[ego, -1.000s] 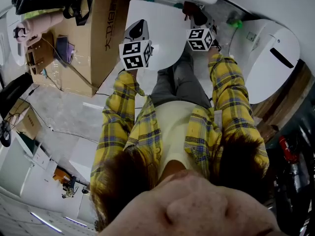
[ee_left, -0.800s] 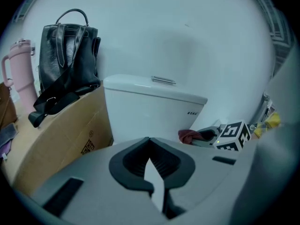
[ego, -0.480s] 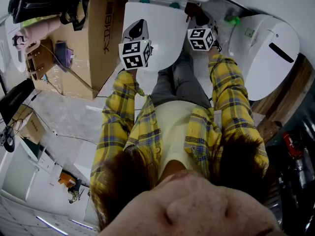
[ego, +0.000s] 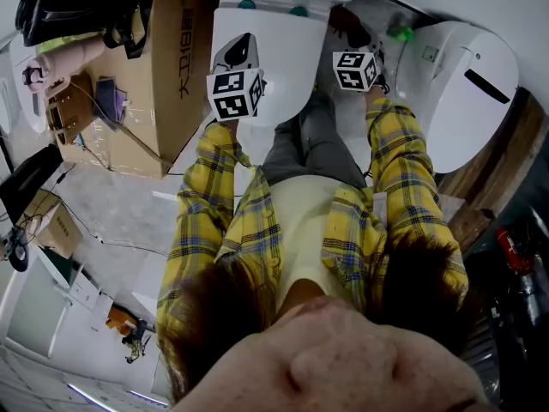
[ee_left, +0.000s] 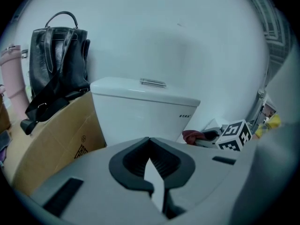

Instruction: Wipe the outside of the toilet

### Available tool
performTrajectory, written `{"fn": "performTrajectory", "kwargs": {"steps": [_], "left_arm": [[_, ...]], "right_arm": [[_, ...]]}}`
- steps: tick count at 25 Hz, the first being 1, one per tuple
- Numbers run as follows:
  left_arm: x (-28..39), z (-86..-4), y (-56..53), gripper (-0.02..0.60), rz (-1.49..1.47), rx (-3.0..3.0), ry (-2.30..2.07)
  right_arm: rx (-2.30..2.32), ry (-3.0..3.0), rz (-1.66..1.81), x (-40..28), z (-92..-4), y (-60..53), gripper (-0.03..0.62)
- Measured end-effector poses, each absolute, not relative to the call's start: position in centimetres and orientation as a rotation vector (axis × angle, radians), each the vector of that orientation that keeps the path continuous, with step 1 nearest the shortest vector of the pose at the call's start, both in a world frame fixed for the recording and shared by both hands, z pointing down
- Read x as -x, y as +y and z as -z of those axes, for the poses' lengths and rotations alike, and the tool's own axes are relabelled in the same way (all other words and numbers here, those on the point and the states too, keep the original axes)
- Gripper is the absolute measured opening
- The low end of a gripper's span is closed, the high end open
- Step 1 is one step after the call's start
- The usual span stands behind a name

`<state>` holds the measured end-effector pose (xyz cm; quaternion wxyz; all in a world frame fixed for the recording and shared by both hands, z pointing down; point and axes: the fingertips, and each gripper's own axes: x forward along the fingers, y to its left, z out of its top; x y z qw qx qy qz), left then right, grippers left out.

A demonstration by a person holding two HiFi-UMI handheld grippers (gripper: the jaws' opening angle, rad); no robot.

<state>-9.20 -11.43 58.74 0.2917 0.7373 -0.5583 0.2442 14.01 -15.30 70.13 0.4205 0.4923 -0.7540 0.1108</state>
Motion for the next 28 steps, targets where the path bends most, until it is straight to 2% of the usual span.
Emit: {"fn": "performTrajectory", "kwargs": {"steps": [10,28], "left_arm": [[9.0,-57.5,-10.8,0.003,-0.636,-1.999,-1.482],[11.2,-53.5,-8.4,0.002,-0.542,-2.018,-1.545]], "right_arm": [[-1.314,-1.932,-0.267,-15.1,-66.0,-13.7,0.123],[-1.398,-2.087,-0.207,-12.3,-55.8,-11.5,0.123]]}}
